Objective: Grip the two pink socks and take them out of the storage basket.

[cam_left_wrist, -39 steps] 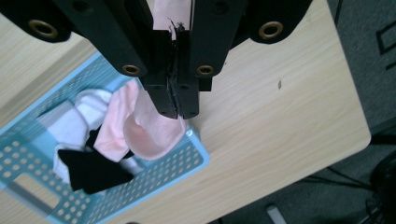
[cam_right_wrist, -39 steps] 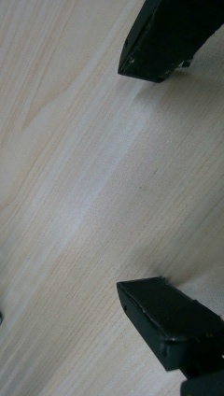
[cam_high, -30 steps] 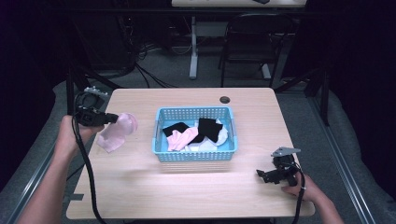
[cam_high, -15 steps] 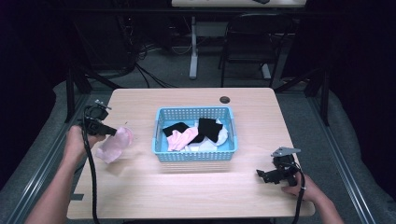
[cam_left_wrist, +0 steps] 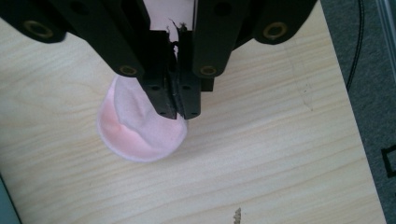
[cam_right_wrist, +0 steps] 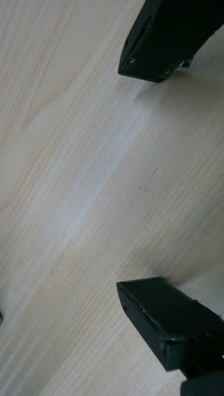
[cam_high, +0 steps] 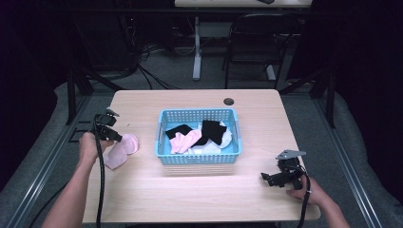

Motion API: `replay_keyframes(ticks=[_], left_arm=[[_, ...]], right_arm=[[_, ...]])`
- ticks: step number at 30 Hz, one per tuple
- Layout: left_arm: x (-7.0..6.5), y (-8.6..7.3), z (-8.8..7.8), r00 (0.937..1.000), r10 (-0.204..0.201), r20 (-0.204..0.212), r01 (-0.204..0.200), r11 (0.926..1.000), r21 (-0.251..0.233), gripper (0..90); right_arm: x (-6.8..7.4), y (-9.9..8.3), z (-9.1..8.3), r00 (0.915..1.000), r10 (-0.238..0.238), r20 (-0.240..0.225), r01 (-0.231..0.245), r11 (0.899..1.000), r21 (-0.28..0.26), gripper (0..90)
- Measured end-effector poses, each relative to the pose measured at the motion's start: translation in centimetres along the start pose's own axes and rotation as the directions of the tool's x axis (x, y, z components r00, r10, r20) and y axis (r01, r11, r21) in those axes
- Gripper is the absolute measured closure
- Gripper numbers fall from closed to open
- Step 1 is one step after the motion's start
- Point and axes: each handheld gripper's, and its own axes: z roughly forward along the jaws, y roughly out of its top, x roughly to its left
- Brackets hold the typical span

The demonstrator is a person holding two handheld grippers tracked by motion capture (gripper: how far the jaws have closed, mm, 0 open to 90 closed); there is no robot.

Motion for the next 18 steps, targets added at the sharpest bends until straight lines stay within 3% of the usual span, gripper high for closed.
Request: replay_keyframes(ticks=[3,5,7,10,18], left_arm=[[0.2,-0.4,-0.6,0.9994,-0.029,0.020,0.030,0.9981,-0.054,63.8],[0.4,-0.9,-1.2,0.9987,-0.043,0.027,0.046,0.9923,-0.115,50.1],[0.4,-1.6,-1.5,0.9981,-0.056,0.025,0.059,0.9881,-0.142,34.9],[0.5,-2.7,-1.9,0.9973,-0.067,0.029,0.071,0.9818,-0.176,22.5],[0.8,-5.1,-2.8,0.9928,-0.112,0.042,0.119,0.9604,-0.252,9.4]], right_arm=[[0.0,0.0,0.0,1.0000,-0.001,0.001,0.001,1.000,0.001,0.0],[0.0,0.0,0.0,1.0000,-0.001,0.002,0.001,1.000,0.000,0.0],[0.0,0.0,0.0,1.0000,0.000,0.002,0.000,1.000,0.000,0.0],[0.0,0.0,0.0,1.0000,0.001,0.000,-0.001,1.000,-0.001,0.0],[0.0,0.0,0.0,1.0000,0.000,0.002,0.000,1.000,0.000,0.0]])
